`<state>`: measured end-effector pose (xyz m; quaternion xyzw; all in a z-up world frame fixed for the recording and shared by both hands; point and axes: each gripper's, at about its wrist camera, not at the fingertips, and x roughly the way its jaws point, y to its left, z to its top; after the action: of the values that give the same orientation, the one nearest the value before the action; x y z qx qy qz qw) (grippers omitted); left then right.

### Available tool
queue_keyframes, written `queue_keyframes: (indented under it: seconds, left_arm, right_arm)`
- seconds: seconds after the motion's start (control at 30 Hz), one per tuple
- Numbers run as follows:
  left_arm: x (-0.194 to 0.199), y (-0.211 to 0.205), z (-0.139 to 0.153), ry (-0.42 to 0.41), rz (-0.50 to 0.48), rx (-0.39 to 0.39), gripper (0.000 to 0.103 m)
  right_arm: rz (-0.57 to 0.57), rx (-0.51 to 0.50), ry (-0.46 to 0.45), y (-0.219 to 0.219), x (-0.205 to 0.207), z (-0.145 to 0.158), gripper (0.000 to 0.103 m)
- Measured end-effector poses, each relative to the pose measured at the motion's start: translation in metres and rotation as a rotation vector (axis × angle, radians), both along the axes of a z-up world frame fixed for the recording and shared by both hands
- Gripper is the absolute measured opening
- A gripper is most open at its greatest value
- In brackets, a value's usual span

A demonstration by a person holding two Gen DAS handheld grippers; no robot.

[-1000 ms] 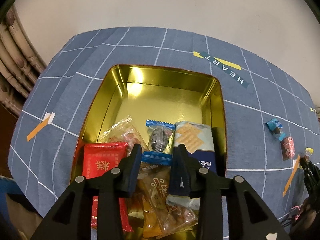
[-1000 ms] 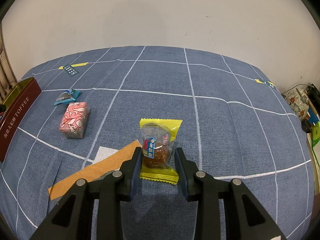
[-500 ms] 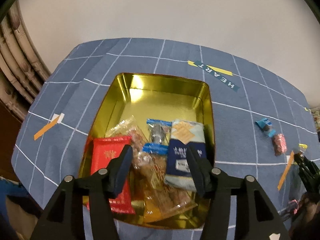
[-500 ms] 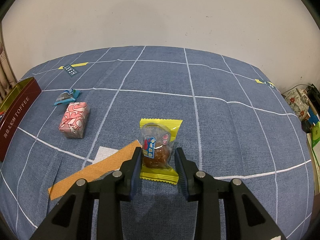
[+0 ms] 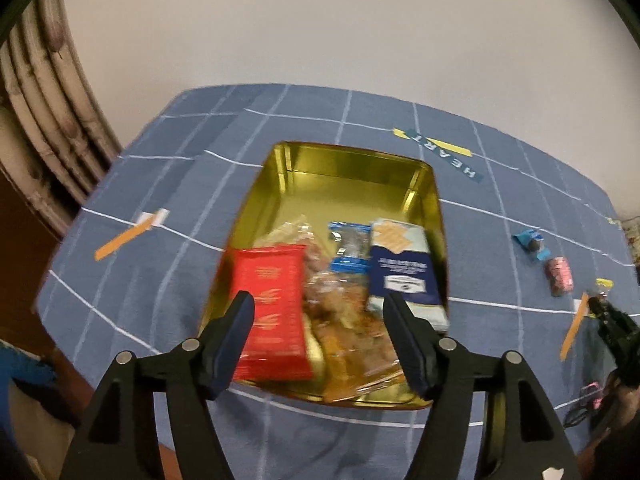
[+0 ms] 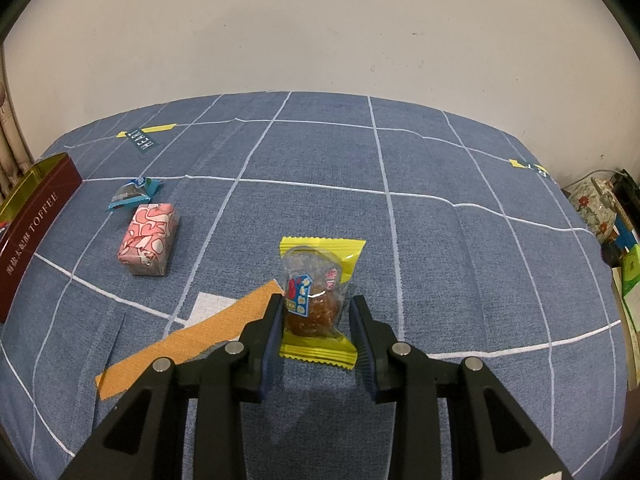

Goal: Organize snacks
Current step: 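Lower the snack bag into the tin and open the left tool, then carry the yellow candy into the tin and open the right tool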

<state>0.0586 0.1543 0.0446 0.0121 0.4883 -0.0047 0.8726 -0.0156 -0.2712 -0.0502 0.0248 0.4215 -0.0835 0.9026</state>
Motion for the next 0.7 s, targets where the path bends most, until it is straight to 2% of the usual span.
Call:
queue_keyframes:
  seconds: [0.37,0.5,0.7]
  left_arm:
    - [-0.012,0.022,-0.004,-0.015,0.064,0.039,0.069]
    - [-0.016,0.028,-0.005,-0.033,0.096,0.056,0.069]
    - [-0.020,0.036,-0.007,-0.026,0.113,0.030,0.070]
  right_arm:
    - [-0.022,-0.003,0.031,0.001,0.004,0.003,0.033]
    - [-0.024,-0.014,0.017,0.008,0.002,0.016,0.032]
    - [-0.008,-0.046,0.029,0.026,0.005,0.025,0.032]
